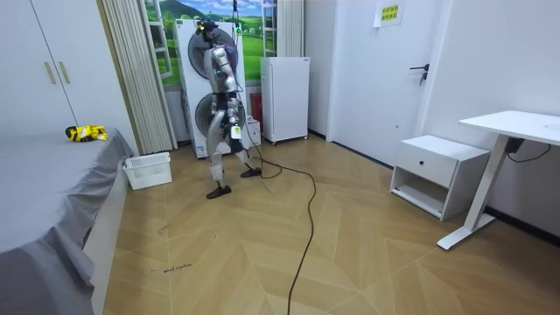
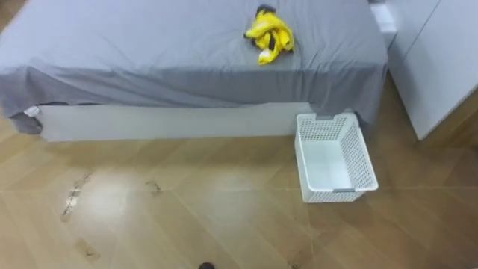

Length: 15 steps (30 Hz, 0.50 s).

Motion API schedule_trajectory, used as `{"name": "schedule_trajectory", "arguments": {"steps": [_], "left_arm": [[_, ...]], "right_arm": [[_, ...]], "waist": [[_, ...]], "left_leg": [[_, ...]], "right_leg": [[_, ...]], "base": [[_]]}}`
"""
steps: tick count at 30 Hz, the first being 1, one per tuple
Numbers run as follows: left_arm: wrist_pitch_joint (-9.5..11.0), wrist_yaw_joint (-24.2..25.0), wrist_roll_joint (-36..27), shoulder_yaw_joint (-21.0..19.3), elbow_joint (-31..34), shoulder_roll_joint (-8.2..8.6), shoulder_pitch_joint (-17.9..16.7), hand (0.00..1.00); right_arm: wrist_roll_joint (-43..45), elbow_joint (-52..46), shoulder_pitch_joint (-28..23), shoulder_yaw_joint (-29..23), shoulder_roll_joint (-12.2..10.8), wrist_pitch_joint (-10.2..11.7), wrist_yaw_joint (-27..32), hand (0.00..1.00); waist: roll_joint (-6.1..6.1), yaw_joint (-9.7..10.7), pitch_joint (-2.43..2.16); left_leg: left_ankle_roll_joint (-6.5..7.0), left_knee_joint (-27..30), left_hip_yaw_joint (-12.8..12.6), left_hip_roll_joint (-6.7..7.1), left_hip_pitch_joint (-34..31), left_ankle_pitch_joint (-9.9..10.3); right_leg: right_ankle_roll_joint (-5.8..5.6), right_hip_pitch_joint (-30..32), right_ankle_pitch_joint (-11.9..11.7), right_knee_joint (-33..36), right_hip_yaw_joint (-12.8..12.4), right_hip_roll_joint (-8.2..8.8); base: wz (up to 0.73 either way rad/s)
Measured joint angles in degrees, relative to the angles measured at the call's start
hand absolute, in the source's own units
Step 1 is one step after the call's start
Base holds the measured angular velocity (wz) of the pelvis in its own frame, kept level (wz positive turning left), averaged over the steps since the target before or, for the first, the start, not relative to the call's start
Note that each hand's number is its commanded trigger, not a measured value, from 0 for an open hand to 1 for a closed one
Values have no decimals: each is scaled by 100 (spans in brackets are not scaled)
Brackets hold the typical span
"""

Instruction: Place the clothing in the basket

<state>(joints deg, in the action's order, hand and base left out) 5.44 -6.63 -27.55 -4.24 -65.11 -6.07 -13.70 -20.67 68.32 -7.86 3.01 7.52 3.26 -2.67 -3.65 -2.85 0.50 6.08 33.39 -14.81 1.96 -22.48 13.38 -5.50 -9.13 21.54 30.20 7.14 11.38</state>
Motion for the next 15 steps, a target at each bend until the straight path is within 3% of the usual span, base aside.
{"name": "schedule_trajectory", "arguments": {"steps": [1,2,3,5,6,7,8,9,10,11,13,14,15], "left_arm": [[7,-22,-42,5,-1,4,67,0],[19,-24,-13,8,10,9,82,0],[47,-27,113,15,38,11,110,0],[103,-68,287,-5,113,5,228,0],[153,-66,351,12,128,15,300,0],[173,-54,384,119,168,5,375,0],[184,-46,447,180,170,-10,420,0],[187,-28,469,349,200,-28,527,0],[192,-22,471,522,233,-21,531,0],[192,-16,473,625,241,-14,534,0],[189,79,481,894,339,9,466,0],[189,104,480,897,345,10,429,0],[183,113,478,898,341,10,383,0]], "right_arm": [[6,-42,-40,-7,1,-2,70,0],[13,-43,-48,-24,2,-3,107,0],[11,-54,-53,-71,0,-2,163,0],[-1,-126,-24,-101,-13,50,208,0],[-83,-244,-6,-95,-6,77,228,0],[-168,-374,0,-92,-18,95,257,0],[-177,-452,10,-94,-23,102,259,0],[-189,-614,44,-88,-37,116,260,0],[-177,-655,87,-90,-47,181,280,0],[-177,-660,104,-91,-48,204,301,0],[-152,-909,87,-100,-48,249,496,0],[-154,-1002,93,-103,-47,279,541,0],[-150,-1158,135,-120,-42,395,627,0]], "waist": [[0,-3,-6],[-27,-17,-4],[73,-37,-51],[211,-17,-17],[304,-19,-2],[384,19,14],[407,56,18],[431,122,21],[436,142,27],[440,149,29],[487,144,36],[485,135,28],[525,95,-29]], "left_leg": [[38,-96,-36,96,293,155],[56,-195,-25,143,450,210],[84,-483,75,225,830,266],[80,-944,325,247,1350,282],[63,-1211,465,163,1653,286],[36,-1402,627,123,1882,303],[20,-1473,730,110,1982,324],[-18,-1636,883,67,2213,360],[-75,-1841,1026,18,2496,395],[-109,-1949,1062,-15,2648,418],[-319,-2222,1034,-230,3206,617],[-403,-2203,1028,-288,3273,689],[-568,-2146,999,-419,3346,814]], "right_leg": [[42,259,-476,903,51,146],[84,384,-843,1275,69,204],[229,628,-1631,1866,84,270],[438,1121,-1181,2423,243,64],[587,1614,-714,2485,350,-209],[618,2050,-462,2273,505,-396],[630,2277,-380,2051,561,-487],[644,2658,-352,1411,590,-643],[665,2918,-475,499,590,-747],[666,2988,-625,32,594,-778],[795,3097,-1883,-1123,762,-782],[922,3095,-2102,-1198,823,-800],[1015,3050,-2217,-1074,871,-937]], "base": [[24],[18],[19],[30],[47],[54],[63],[67],[64],[61],[56],[34],[0]]}}
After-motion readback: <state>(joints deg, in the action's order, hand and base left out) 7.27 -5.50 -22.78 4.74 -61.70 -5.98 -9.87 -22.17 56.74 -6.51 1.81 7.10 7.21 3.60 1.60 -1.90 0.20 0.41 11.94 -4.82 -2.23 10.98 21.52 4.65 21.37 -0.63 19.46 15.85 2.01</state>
